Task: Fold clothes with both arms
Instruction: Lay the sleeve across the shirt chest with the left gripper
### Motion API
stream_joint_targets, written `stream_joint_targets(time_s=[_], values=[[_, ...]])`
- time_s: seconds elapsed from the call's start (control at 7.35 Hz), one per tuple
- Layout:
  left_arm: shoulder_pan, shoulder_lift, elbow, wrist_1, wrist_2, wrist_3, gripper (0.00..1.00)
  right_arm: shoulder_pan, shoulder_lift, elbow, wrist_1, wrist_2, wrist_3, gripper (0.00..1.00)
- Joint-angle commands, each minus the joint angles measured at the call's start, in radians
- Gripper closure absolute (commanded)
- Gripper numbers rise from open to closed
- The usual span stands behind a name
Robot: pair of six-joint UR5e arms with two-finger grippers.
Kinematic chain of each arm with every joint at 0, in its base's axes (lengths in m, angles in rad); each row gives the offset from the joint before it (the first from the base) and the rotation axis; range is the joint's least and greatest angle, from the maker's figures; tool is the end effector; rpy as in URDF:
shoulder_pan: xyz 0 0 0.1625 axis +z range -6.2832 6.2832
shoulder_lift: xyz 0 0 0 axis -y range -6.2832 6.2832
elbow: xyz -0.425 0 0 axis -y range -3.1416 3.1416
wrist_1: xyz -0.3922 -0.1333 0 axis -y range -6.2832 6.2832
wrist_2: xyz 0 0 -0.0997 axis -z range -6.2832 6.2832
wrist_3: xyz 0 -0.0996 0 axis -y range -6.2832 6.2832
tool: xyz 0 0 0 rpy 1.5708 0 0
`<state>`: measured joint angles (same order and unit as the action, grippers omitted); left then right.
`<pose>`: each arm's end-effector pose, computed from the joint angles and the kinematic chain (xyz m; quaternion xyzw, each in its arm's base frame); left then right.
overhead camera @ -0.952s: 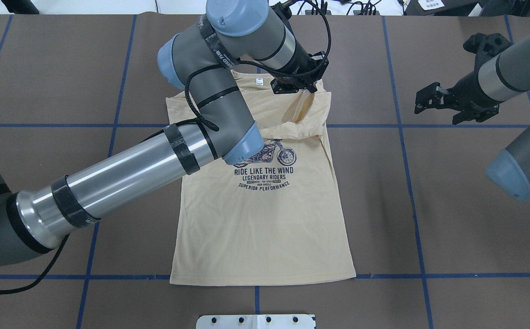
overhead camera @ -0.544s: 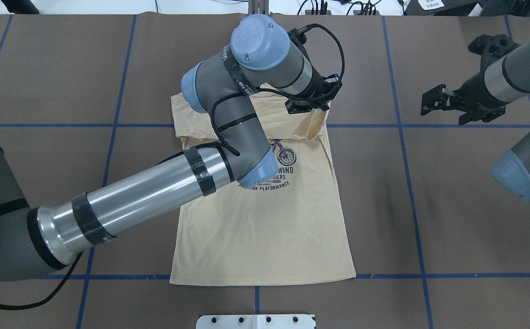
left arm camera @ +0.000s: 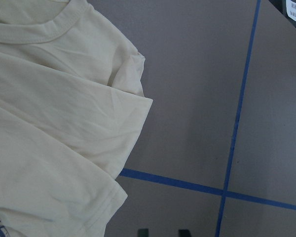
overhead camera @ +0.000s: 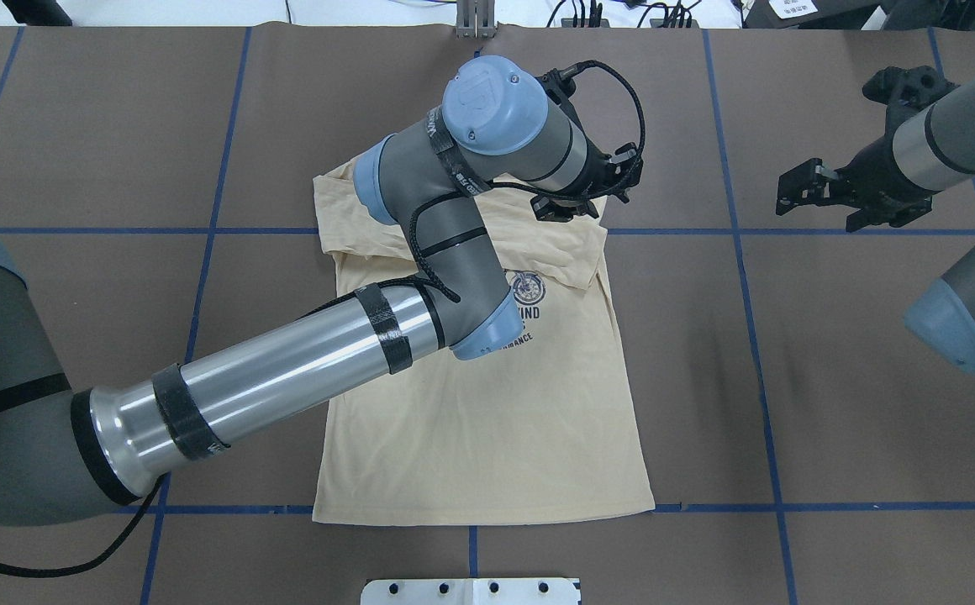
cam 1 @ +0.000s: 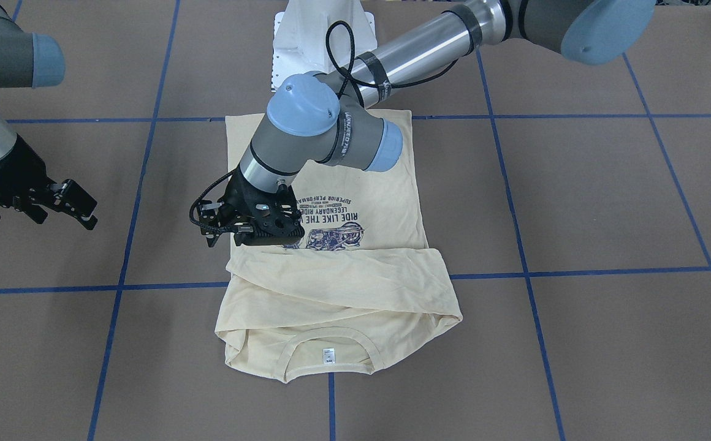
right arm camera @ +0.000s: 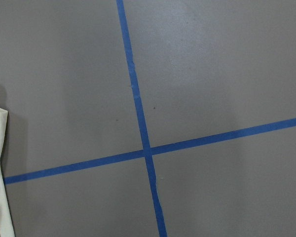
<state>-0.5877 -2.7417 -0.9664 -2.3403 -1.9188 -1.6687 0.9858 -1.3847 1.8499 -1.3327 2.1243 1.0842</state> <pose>0.6412 -0.5465 0.0423 0.0161 0.6248 -0.1589 0.7643 -0.2417 -0.5116 0.4044 0.0324 -0.4178 0.1319 0.8983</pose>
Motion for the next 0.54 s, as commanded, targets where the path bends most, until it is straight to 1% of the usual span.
stream_joint_targets(time_s=[0.0,0.14,0.27,0.41], values=[[-0.006,0.026,-0.079,0.024,-0.012,-0.017,0.16,-0.047,0.021,0.011,0.006,-0.026,0.130,0.01],[-0.007,0.113,-0.213,0.080,-0.047,-0.016,0.17,-0.149,0.067,0.021,0.006,-0.125,0.313,0.01],[-0.009,0.229,-0.397,0.213,-0.048,0.016,0.19,-0.264,0.078,0.059,0.006,-0.238,0.450,0.01],[-0.017,0.355,-0.564,0.287,-0.048,0.118,0.19,-0.362,0.064,0.115,0.004,-0.292,0.574,0.01]])
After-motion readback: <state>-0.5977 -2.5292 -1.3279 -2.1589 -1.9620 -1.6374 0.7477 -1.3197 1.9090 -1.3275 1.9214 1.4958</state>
